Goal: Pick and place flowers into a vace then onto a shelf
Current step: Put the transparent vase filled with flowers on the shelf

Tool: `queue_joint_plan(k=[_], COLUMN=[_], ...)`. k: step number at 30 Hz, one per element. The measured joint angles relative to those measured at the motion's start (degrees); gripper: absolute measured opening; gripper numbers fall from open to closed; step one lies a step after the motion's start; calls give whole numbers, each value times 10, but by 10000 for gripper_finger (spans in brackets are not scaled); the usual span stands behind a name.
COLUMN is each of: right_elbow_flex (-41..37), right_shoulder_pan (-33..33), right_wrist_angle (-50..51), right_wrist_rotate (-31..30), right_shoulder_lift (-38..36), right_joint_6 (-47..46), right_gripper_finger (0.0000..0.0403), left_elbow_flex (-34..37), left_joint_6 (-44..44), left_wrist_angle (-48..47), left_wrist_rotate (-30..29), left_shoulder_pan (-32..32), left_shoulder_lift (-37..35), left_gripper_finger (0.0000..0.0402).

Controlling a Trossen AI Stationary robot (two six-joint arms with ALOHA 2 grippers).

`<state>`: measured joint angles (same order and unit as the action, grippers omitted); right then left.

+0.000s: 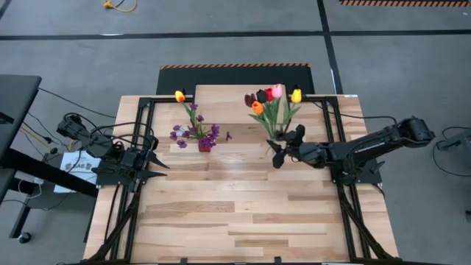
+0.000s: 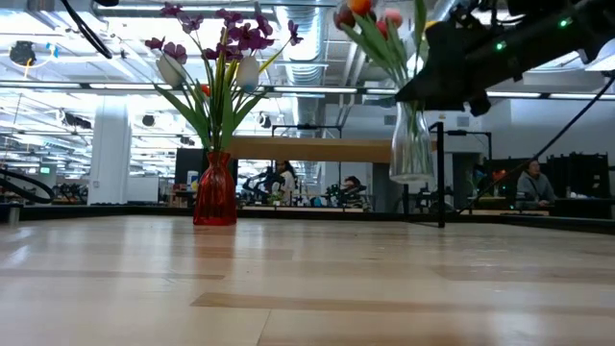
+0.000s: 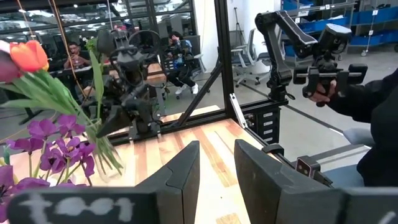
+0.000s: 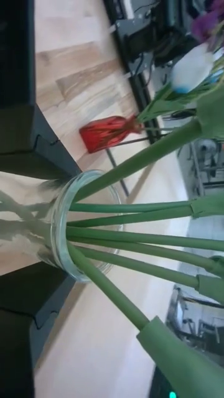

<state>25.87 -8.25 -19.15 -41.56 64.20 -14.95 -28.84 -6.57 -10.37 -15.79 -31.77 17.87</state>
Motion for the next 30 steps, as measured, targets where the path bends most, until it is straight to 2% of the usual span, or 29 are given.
queue_joint_plan(k=[6, 14, 21, 30], right_elbow_flex=[21, 133, 200, 240], right_shoulder_pan=[0, 13, 49, 140], right_wrist_angle=[28, 158, 198, 205], right_wrist_rotate=[17, 35, 65, 162], right_shoulder_lift=[-29, -20, -23, -24], right_joint_6=[29, 71, 129, 158], right_gripper_finger=[177, 188, 177, 183], left_elbow_flex=[0, 0, 0, 0], left_joint_6=[0, 0, 0, 0], left_wrist_angle=[0, 0, 0, 0], left_wrist_rotate=[0, 0, 1, 2], left_shoulder_pan=[0, 0, 0, 0], left_shoulder_lift=[0, 0, 0, 0], left_gripper_finger=[90, 90, 90, 90])
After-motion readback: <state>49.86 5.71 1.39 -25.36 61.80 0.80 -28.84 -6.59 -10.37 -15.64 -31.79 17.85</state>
